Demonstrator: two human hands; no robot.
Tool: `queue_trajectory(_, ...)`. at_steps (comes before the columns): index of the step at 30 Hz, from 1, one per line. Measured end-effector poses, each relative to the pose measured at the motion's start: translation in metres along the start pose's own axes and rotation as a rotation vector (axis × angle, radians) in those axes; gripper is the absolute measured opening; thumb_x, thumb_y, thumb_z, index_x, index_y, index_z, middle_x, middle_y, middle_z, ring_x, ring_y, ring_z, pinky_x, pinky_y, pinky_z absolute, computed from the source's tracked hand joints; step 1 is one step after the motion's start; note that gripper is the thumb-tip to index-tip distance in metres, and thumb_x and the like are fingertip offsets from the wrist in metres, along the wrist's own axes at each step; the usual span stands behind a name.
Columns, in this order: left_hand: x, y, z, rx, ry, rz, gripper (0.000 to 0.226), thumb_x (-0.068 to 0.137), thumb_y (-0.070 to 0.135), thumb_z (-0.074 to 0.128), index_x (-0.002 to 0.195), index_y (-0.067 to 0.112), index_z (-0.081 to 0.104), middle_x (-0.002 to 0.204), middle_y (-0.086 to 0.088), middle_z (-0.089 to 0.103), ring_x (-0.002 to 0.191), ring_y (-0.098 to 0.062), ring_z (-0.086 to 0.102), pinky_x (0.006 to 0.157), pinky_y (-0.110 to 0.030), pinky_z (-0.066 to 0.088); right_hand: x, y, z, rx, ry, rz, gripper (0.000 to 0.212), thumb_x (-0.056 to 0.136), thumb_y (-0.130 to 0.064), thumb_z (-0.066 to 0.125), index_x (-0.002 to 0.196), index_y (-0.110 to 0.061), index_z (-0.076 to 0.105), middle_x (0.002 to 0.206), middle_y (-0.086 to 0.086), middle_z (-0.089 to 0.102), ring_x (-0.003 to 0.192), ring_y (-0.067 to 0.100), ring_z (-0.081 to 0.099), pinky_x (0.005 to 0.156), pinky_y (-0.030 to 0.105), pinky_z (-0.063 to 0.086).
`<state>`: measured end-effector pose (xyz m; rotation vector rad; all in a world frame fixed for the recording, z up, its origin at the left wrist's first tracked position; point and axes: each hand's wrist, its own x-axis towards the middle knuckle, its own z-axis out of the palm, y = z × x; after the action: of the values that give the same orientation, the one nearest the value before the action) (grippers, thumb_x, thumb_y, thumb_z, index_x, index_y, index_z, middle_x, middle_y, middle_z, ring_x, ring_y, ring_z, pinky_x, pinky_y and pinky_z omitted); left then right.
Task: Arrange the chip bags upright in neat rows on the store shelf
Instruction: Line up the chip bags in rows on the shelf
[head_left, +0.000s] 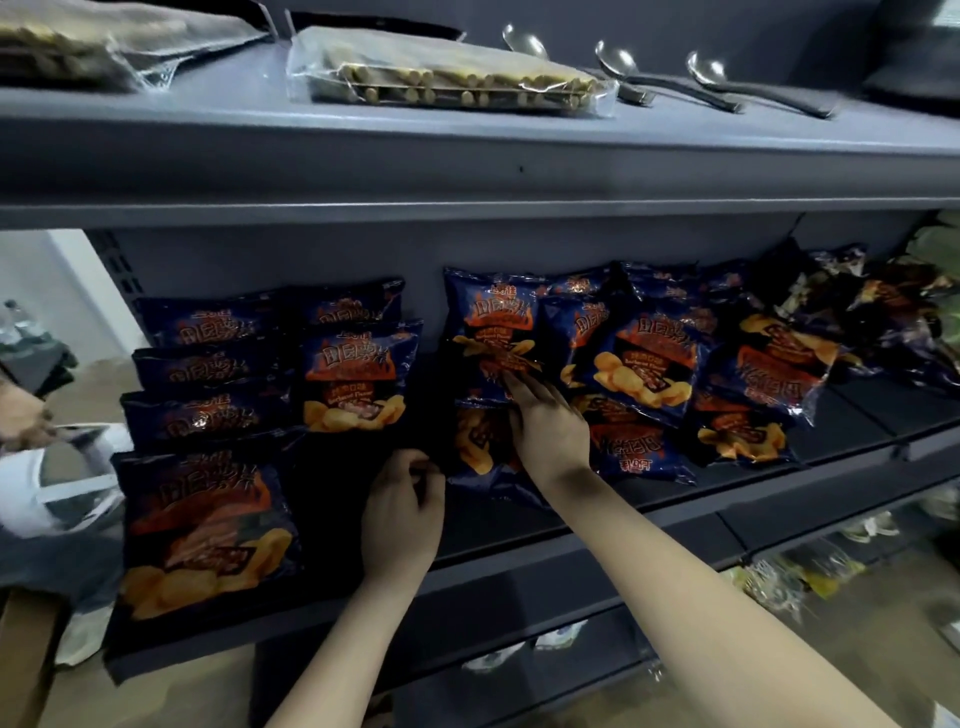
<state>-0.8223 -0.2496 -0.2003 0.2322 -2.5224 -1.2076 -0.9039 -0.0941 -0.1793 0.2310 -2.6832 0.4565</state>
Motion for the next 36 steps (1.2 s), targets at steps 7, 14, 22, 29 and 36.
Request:
queue_trajectory(7,-0.001,-0.001,-0.002,0.007,0.001,0.024,0.016,0.092,0.017,0.051,0.108,0.014,0.055,0.102,-0.003,0.062,0.093,-0.019,0.06,0.066,-0.022,0.037,0.013,-0.001,-0.019,0.129,-0.085,0.076,0.049,0.092,-0.011,0.05,0.137,-0.03,0.046,0.133,0.001,0.055,0.117,0.028,0.054,0.084,0.042,0.053)
queue_trajectory(14,-0.005,0.002,-0.012,-0.333,0.038,0.092,0.016,0.088,0.031,0.047,0.101,0.029,0.056,0.106,0.009,0.059,0.104,-0.008,0.055,0.087,-0.025,0.044,-0.008,-0.021,-0.05,0.278,0.246,-0.212,0.054,0.076,0.004,0.051,0.126,-0.017,0.06,0.124,0.005,0.062,0.117,0.03,0.054,0.096,0.048,0.046)
queue_trajectory(22,0.021,0.028,-0.059,-1.265,-0.31,-0.241,0.093,0.036,0.071,0.079,0.113,0.023,0.059,0.111,0.001,0.068,0.102,-0.015,0.065,0.08,-0.032,0.056,-0.044,-0.035,-0.034,0.417,0.36,-0.409,0.056,0.071,0.004,0.044,0.118,-0.021,0.063,0.125,0.006,0.06,0.124,0.025,0.045,0.099,0.053,0.04)
queue_trajectory(29,0.036,0.022,-0.07,-1.034,-0.186,-0.239,0.06,0.07,0.012,0.076,0.125,0.017,0.052,0.12,-0.007,0.064,0.111,-0.023,0.061,0.092,-0.039,0.049,-0.057,-0.043,-0.02,0.491,0.062,-0.474,0.049,0.078,-0.005,0.052,0.123,-0.019,0.061,0.14,0.005,0.046,0.136,0.026,0.033,0.104,0.052,0.038)
queue_trajectory(36,0.062,0.051,-0.114,-0.475,-0.273,0.01,0.031,0.083,0.006,0.064,0.099,0.031,0.054,0.093,0.015,0.062,0.082,0.006,0.059,0.07,-0.01,0.044,-0.052,-0.051,-0.044,0.712,0.145,-0.334,0.032,0.079,-0.01,0.054,0.107,-0.013,0.069,0.132,0.004,0.051,0.127,0.023,0.045,0.102,0.039,0.042)
